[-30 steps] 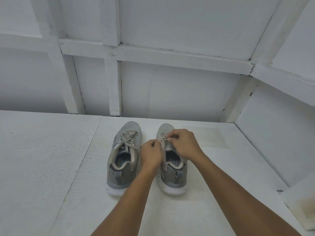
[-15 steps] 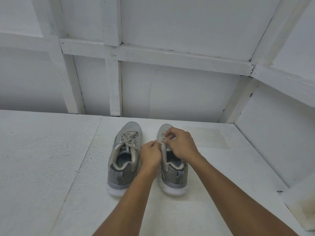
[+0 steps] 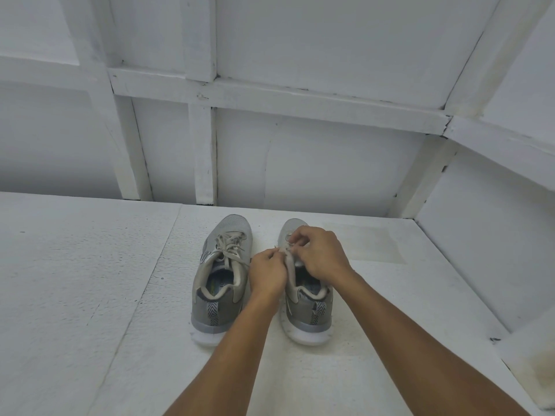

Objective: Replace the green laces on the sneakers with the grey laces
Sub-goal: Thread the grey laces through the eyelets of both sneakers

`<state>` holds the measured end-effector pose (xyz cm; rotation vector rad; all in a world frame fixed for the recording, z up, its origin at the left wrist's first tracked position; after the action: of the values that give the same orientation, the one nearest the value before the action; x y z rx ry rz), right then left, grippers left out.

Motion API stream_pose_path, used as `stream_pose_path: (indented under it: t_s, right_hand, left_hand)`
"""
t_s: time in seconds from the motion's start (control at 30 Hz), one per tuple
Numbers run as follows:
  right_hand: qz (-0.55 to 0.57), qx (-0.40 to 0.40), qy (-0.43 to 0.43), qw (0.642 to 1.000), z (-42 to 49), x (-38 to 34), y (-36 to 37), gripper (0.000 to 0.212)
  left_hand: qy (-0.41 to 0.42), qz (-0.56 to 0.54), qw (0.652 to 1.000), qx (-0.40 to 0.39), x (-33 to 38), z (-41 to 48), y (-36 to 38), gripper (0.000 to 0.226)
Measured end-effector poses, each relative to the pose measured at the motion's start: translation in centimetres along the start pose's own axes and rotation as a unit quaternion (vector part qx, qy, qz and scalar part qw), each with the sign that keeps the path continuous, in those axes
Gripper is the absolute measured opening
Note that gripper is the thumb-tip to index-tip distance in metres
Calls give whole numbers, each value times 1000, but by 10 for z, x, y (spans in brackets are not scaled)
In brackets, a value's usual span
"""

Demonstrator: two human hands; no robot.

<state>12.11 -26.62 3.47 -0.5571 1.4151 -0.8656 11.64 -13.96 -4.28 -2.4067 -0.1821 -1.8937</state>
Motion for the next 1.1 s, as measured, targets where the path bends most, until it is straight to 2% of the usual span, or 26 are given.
stream_pose_path:
  t_s: [0.27,0.43,0.57,0.67,0.77,0.87,0.9,0.97,1.03,1.1]
  right_hand:
    - [-26,15,-18,999,2,-10,4,23]
    - [-45,13,-16,999,6,-8,5,25]
    - [-57,-4,-19,998,7,-3,5,15]
    - [-88,2,-26,996,9,-4,-7,26]
    - [-93,-7,-19,995,9,4,-12,33]
    - [-76,-2,-16,997,3,15,-14,43]
    - [-68,10,-19,997,-1,18,-18,49]
    - [-36,39,-15,998,-10,30,-27,58]
    - [18,63,5,998,-21,50,-34,62]
    - [63,75,36,995,-31,69,-35,64]
  left_hand:
    - [32,21,999,-18,2,0,4,28]
    - [11,-17,999,-44,-3,2,5,28]
    - [-16,-55,997,-59,-12,7,8,31]
    - [-34,-51,997,-56,-13,15,13,20]
    - [-42,-32,997,-63,-10,23,18,18]
    - [-5,-8,1000,8,10,30,6,21]
    - [14,-26,999,40,23,32,-2,23]
    - [31,-138,987,80,51,34,-20,24]
    - [36,-288,953,84,84,37,-40,24]
    - [55,-342,935,70,115,41,-58,24]
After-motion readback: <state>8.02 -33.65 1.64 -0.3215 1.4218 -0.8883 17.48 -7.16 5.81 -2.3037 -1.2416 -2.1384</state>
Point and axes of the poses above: each hand's wrist, its own z-axis towards the middle knuckle, its own y-axis out of the palm, x = y × z, the point moved 10 cm from there along z, towards the middle knuckle, and after that the axes turned 3 degrees about x, right-handed, at the moved point
